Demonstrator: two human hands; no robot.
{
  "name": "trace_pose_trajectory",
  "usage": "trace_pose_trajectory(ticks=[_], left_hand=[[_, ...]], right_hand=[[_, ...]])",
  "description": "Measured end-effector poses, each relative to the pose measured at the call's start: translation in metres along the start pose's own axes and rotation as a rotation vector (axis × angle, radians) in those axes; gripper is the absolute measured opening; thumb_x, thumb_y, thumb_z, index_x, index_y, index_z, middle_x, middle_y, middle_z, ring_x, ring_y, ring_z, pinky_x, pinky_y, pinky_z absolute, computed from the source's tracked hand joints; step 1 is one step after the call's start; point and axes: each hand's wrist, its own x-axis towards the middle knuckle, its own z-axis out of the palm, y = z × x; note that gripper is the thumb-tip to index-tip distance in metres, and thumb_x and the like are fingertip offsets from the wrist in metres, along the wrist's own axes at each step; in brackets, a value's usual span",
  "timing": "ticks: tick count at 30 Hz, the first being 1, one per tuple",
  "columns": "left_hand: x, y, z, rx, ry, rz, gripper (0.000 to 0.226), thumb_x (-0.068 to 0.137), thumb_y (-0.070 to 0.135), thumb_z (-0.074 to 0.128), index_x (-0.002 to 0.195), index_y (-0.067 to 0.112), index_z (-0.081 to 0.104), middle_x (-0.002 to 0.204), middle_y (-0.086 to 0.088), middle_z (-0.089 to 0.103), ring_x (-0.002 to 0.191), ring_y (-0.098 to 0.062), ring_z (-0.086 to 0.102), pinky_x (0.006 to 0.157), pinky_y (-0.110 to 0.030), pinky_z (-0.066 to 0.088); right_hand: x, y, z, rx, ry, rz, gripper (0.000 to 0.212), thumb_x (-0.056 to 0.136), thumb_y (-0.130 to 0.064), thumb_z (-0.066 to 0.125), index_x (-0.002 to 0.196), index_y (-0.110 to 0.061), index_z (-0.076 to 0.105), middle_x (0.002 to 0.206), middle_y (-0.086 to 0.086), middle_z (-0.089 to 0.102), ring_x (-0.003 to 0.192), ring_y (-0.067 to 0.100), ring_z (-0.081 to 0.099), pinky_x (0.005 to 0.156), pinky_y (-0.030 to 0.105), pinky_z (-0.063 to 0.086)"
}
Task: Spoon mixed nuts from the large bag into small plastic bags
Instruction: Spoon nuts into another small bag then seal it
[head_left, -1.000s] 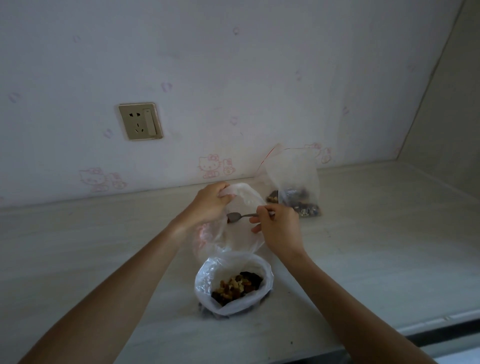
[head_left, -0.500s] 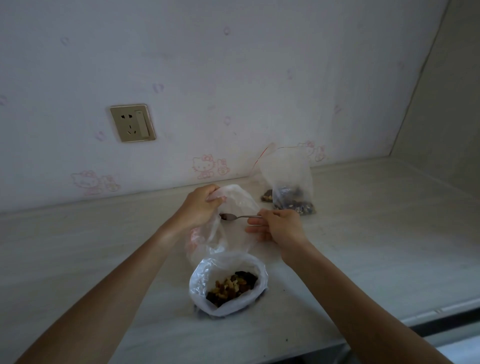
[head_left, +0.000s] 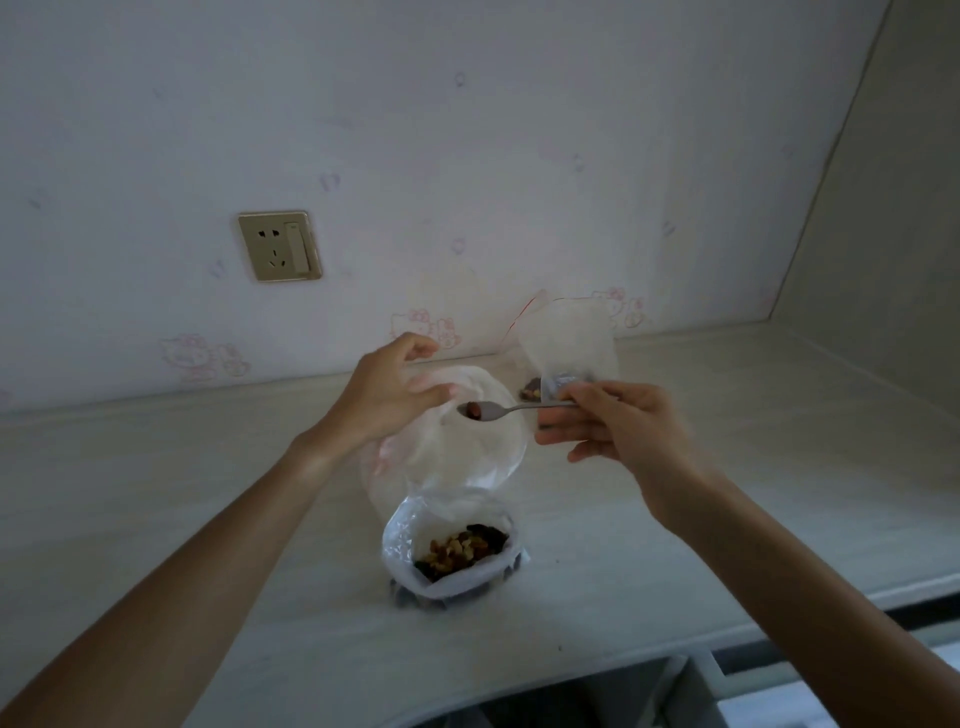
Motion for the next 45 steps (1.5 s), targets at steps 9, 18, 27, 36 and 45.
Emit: trace_pose_trajectory(ticks=[9,18,27,36,45], left_hand=[[-0.098,0.028,-0.02,0.009,0.09,-0.016,0.014,0.096,0.037,0.07,0.102,0.025,0.074,0.101,0.022,0.072,0.098,0.012,0.063,0.078,-0.008,0.045],[-0.166,0.024,-0.005,-0.026,0.045,-0.184,0.017,0.094,0.041,0.072,0.101,0.026,0.073,0.072,0.006,0.074,0.067,-0.006,0.069,0.069,-0.025,0.049],[-0.162,0.011,0.013,-0.092,0.216,-0.163,0.023,0.091,0.03,0.077,0.094,0.028,0.053,0.068,0.006,0.072,0.062,-0.004,0.067,0.058,-0.01,0.044],[-0.146,-0.001,0.02,-0.137,0.254,-0.162,0.018,0.089,0.022,0.08,0.081,0.021,0.064,0.071,0.006,0.071,0.065,-0.006,0.065,0.061,-0.012,0.048],[-0.142,0.001,0.021,-0.22,0.238,-0.287,0.022,0.092,0.042,0.075,0.085,0.023,0.067,0.075,0.008,0.076,0.069,-0.003,0.069,0.06,-0.01,0.047]], right_hand=[[-0.047,0.003,-0.013,-0.088,-0.14,-0.052,0.025,0.105,-0.02,0.056,0.102,-0.002,0.072,0.092,0.015,0.08,0.082,0.031,0.079,0.056,0.027,0.061],[-0.073,0.012,-0.013,-0.714,-0.268,-0.551,0.018,0.103,-0.024,0.057,0.105,-0.02,0.074,0.086,-0.018,0.077,0.077,-0.008,0.07,0.061,0.008,0.053],[-0.06,0.014,-0.011,-0.613,-0.21,-0.633,0.025,0.101,-0.029,0.057,0.111,-0.014,0.075,0.096,-0.007,0.078,0.082,0.005,0.074,0.067,0.02,0.061],[0.012,0.047,0.025,-0.12,0.064,0.104,0.021,0.105,-0.019,0.058,0.105,-0.004,0.072,0.084,0.007,0.08,0.074,0.023,0.078,0.055,0.032,0.061],[0.031,0.064,0.023,-1.139,-0.001,-0.113,0.047,0.099,-0.052,0.058,0.112,-0.01,0.073,0.092,0.003,0.075,0.079,0.017,0.07,0.069,0.03,0.051]])
